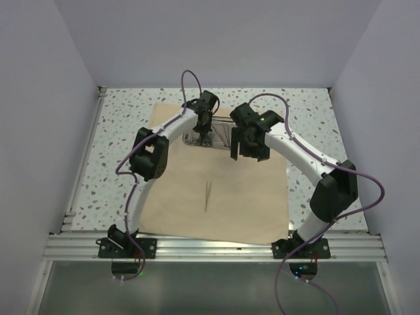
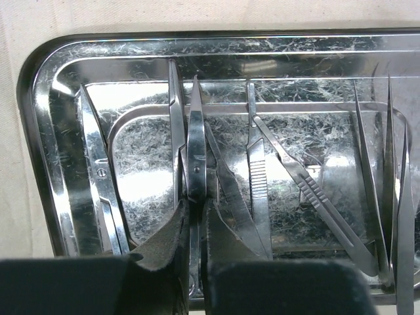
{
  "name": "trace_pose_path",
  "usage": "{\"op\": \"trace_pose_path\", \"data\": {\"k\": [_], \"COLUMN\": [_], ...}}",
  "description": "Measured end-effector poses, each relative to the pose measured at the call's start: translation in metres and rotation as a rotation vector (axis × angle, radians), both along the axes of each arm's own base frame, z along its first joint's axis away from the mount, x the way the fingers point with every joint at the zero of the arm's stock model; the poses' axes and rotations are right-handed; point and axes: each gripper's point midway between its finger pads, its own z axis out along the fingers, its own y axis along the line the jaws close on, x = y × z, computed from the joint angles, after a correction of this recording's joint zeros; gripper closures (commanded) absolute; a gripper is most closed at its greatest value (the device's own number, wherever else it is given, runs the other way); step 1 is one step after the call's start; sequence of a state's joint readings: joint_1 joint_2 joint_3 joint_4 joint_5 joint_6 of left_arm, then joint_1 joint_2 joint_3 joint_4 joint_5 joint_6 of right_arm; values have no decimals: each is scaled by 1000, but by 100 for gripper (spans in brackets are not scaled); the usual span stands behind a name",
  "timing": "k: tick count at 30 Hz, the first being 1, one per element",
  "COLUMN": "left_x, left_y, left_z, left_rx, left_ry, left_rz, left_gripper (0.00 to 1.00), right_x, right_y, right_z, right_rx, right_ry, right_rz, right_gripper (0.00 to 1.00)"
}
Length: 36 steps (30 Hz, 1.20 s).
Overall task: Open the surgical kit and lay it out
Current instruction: Pick up the medical item from the container, then place the medical item in the surgical kit.
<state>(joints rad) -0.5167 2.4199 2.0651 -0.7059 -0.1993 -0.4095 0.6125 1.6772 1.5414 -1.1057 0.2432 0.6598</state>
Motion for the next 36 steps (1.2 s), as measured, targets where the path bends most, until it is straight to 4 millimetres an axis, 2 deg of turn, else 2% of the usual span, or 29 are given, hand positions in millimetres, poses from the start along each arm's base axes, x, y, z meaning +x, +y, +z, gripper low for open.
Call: {"op": "trace_pose_path", "data": {"k": [1, 15, 22, 26, 31, 36], "left_x": [0, -5, 10, 4, -36, -114], "left_y": [0, 4, 10, 16, 35, 70], "left_z": [0, 8, 41, 51, 64, 81], "left_rx": [-1, 14, -2, 2, 7, 5], "left_ry": [0, 22, -17, -15, 16, 45], "left_rz": [-2, -8, 4, 3, 18, 38], "left_gripper": [100, 100, 100, 100, 100, 100], "right_x": [-1, -10, -18, -22, -31, -41], "right_y": [0, 0, -2, -5, -11, -18], "right_z": [-1, -8, -4, 2, 10, 14], "right_rx": [1, 30, 56, 74, 95, 108], "right_ry": [4, 23, 18, -4, -29, -47], "right_rz": [1, 1, -2, -7, -14, -17], "right_gripper": [19, 23, 24, 24, 24, 24]}}
